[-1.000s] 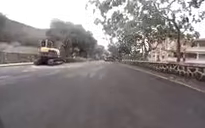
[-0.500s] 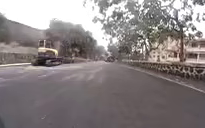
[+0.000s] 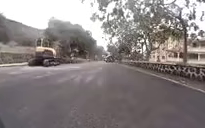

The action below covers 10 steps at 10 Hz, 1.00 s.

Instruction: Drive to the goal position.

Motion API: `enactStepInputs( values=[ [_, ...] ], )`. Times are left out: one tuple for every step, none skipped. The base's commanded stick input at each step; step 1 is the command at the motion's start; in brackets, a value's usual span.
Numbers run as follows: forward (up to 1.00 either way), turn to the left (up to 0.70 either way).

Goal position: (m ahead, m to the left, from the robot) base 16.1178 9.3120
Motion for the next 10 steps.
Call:
enactStepInputs(
  values=[
    [0.70,0.00],
    [0.70,0.00],
    [0.70,0.00],
    [0.70,0.00],
    [0.70,0.00],
    [0.70,0.00],
    [0.70,0.00],
    [0.70,0.00],
    [0.70,0.00],
    [0.70,0.00]
  ],
)
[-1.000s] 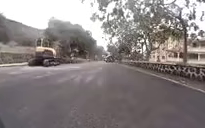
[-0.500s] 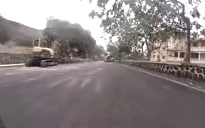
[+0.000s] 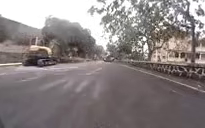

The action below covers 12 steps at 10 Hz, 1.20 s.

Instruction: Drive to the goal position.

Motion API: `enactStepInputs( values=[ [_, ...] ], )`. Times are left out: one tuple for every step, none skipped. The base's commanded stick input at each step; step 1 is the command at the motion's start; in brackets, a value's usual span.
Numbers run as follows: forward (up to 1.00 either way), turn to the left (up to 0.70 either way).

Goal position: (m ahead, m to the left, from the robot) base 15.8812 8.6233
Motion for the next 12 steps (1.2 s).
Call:
enactStepInputs(
  values=[
    [0.70,0.00],
    [0.70,0.00],
    [0.70,0.00],
    [0.70,0.00],
    [0.70,0.00],
    [0.70,0.00],
    [0.70,0.00],
    [0.70,0.00],
    [0.70,0.00],
    [0.70,0.00],
    [0.70,0.00],
    [0.70,0.00]
  ],
)
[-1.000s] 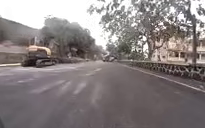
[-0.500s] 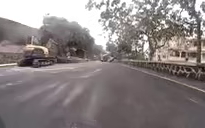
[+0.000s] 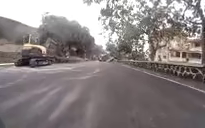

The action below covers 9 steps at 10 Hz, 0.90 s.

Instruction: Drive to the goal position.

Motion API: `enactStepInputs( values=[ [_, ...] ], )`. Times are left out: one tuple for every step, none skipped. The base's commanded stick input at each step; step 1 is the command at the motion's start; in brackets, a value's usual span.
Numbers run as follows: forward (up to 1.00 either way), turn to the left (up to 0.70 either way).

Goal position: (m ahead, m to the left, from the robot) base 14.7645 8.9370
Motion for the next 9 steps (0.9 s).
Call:
enactStepInputs(
  values=[
    [0.70,0.00],
    [0.70,0.00],
    [0.70,0.00],
    [0.70,0.00],
    [0.70,0.00],
    [0.70,0.00],
    [0.70,0.00],
    [0.70,0.00],
    [0.70,0.00]
  ],
)
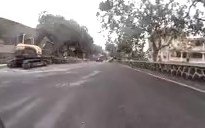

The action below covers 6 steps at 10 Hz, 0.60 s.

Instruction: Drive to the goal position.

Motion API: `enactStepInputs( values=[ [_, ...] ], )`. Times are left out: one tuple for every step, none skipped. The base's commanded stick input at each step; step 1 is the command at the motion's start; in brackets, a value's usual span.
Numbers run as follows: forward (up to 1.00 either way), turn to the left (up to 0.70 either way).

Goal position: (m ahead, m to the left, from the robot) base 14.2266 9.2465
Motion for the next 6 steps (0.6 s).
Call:
enactStepInputs(
  values=[
    [0.70,0.00],
    [0.70,0.00],
    [0.70,0.00],
    [0.70,0.00],
    [0.70,0.00],
    [0.70,0.00]
  ],
)
